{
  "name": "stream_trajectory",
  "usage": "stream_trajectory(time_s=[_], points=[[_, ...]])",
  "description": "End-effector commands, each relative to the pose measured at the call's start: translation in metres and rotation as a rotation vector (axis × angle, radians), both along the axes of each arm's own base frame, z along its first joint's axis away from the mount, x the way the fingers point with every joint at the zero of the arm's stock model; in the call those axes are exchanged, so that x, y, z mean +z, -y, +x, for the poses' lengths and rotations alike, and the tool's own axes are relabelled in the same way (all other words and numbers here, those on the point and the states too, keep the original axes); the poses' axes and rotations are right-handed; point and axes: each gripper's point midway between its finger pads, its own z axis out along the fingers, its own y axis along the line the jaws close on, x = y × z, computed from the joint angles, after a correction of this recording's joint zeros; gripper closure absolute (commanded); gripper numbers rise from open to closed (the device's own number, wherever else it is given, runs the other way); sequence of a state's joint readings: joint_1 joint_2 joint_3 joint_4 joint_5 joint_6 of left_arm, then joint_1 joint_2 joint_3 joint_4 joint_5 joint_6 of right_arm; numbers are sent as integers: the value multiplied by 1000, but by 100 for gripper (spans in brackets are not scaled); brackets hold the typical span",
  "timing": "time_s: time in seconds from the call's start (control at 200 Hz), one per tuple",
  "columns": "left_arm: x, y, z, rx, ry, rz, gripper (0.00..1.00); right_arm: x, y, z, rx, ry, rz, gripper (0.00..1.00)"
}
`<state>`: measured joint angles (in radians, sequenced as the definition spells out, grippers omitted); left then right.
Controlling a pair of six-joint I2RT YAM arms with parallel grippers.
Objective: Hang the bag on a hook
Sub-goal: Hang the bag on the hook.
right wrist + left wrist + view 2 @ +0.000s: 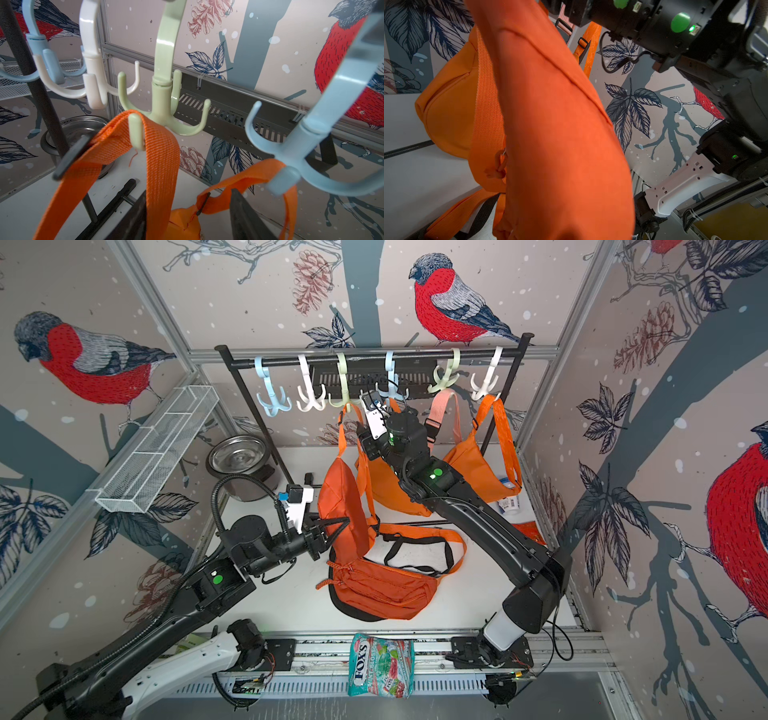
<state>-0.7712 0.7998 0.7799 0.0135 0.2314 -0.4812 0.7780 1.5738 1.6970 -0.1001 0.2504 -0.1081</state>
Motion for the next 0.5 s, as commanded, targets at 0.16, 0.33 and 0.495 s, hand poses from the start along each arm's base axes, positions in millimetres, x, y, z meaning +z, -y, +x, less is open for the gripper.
stream_trajectory(time_s=[0.16, 0.33, 0.495], points=[[3, -13, 14, 95, 3, 12, 19, 16, 22, -18, -24, 56, 53, 35], [8, -27, 14, 152, 28, 18, 18, 12, 29, -35, -10, 59, 62, 28], [14, -33, 11, 168, 54, 10, 17, 4, 30, -55, 22, 52, 49, 22]])
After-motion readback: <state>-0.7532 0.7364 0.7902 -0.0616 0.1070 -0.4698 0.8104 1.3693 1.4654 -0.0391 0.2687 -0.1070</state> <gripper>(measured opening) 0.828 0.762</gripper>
